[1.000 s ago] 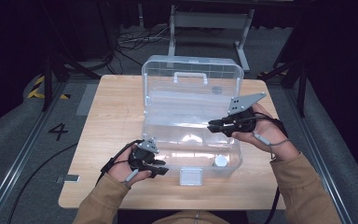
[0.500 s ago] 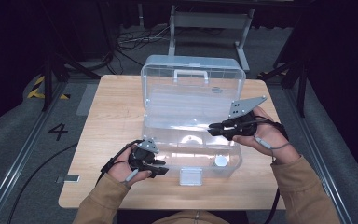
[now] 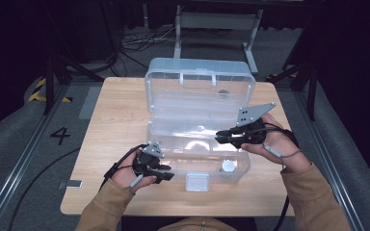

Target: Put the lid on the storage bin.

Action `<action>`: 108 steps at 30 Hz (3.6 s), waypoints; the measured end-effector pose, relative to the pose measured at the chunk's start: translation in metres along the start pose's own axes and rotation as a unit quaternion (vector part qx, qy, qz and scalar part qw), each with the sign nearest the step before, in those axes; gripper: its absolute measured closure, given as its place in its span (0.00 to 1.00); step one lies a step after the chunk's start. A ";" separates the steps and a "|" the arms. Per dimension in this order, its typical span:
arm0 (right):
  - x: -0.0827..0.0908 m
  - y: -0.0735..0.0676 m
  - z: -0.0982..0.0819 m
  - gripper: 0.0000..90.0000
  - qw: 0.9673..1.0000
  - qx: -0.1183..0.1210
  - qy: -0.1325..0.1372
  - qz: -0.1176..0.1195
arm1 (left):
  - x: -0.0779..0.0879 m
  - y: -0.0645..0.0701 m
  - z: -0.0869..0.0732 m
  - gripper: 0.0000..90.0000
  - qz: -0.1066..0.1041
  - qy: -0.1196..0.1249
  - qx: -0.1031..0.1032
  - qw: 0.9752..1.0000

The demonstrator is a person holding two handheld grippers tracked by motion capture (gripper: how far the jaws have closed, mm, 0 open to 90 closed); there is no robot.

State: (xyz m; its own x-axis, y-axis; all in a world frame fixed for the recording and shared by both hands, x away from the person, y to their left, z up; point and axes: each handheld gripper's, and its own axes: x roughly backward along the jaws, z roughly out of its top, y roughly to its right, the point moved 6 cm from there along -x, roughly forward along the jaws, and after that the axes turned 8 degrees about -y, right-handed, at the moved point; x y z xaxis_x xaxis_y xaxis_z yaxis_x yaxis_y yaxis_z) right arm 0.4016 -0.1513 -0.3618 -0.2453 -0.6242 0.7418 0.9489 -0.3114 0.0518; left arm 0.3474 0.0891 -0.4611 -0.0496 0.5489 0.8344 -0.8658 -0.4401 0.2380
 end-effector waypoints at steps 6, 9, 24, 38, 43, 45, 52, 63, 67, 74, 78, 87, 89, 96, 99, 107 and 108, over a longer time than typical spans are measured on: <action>-0.001 -0.003 -0.002 0.89 1.000 0.004 -0.003 0.004 | 0.000 0.000 0.000 0.76 0.000 0.001 0.002 1.000; -0.001 -0.003 -0.002 0.89 1.000 0.006 -0.003 0.004 | 0.000 0.000 0.000 0.76 0.000 0.000 0.001 1.000; -0.002 -0.008 -0.005 0.89 1.000 0.011 -0.009 0.009 | 0.000 0.000 0.000 0.76 0.000 0.001 0.001 1.000; -0.003 -0.012 -0.008 0.93 1.000 0.024 -0.016 0.007 | 0.003 0.001 0.001 0.66 0.019 -0.011 -0.005 1.000; -0.003 -0.012 -0.009 0.93 1.000 0.025 -0.015 0.006 | 0.023 0.005 0.005 0.66 0.020 0.015 -0.006 1.000; -0.003 -0.013 -0.009 0.93 1.000 0.025 -0.014 0.006 | 0.030 0.007 0.008 0.66 0.014 0.026 -0.009 1.000; -0.004 -0.014 -0.009 0.93 1.000 0.025 -0.017 0.006 | 0.049 0.017 0.016 0.64 -0.003 0.054 -0.018 0.998; -0.004 -0.014 -0.009 0.93 1.000 0.025 -0.018 0.005 | 0.097 0.028 0.033 0.69 0.006 0.145 -0.021 0.989; -0.004 -0.015 -0.009 0.92 0.999 0.025 -0.019 0.004 | 0.108 0.024 0.039 0.71 0.016 0.175 -0.005 0.984; -0.004 -0.015 -0.008 0.92 0.999 0.026 -0.021 0.004 | 0.122 0.013 0.045 0.74 0.048 0.210 0.033 0.976; -0.004 -0.016 -0.009 0.92 1.000 0.025 -0.018 0.001 | 0.120 0.001 0.047 0.78 0.063 0.211 0.055 0.974; -0.005 -0.018 -0.010 0.92 1.000 0.021 -0.017 -0.003 | 0.121 -0.013 0.049 0.88 0.069 0.218 0.072 0.971; -0.005 -0.019 -0.011 0.91 1.000 0.023 -0.017 -0.004 | 0.121 -0.016 0.050 0.90 0.076 0.215 0.072 0.971; -0.007 -0.023 -0.015 0.91 1.000 0.020 -0.020 -0.005 | 0.120 -0.027 0.052 0.97 0.090 0.220 0.085 0.968; -0.007 -0.028 -0.018 0.91 0.999 0.022 -0.027 -0.012 | 0.124 -0.032 0.051 0.99 0.104 0.226 0.091 0.964; -0.007 -0.033 -0.022 0.91 0.999 0.013 -0.032 -0.005 | 0.124 -0.032 0.048 1.00 0.105 0.216 0.098 0.966; -0.007 -0.033 -0.022 0.91 0.999 0.014 -0.030 -0.006 | 0.124 -0.032 0.048 1.00 0.104 0.216 0.099 0.966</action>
State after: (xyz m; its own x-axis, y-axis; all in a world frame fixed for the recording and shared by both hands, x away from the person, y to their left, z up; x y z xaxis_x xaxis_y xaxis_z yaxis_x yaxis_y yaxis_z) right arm 0.3674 -0.1526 -0.3831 -0.2441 -0.5760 0.7801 0.9516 -0.2972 0.0783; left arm 0.3929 0.1370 -0.3413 -0.4527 0.6601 0.5995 -0.7041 -0.6771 0.2139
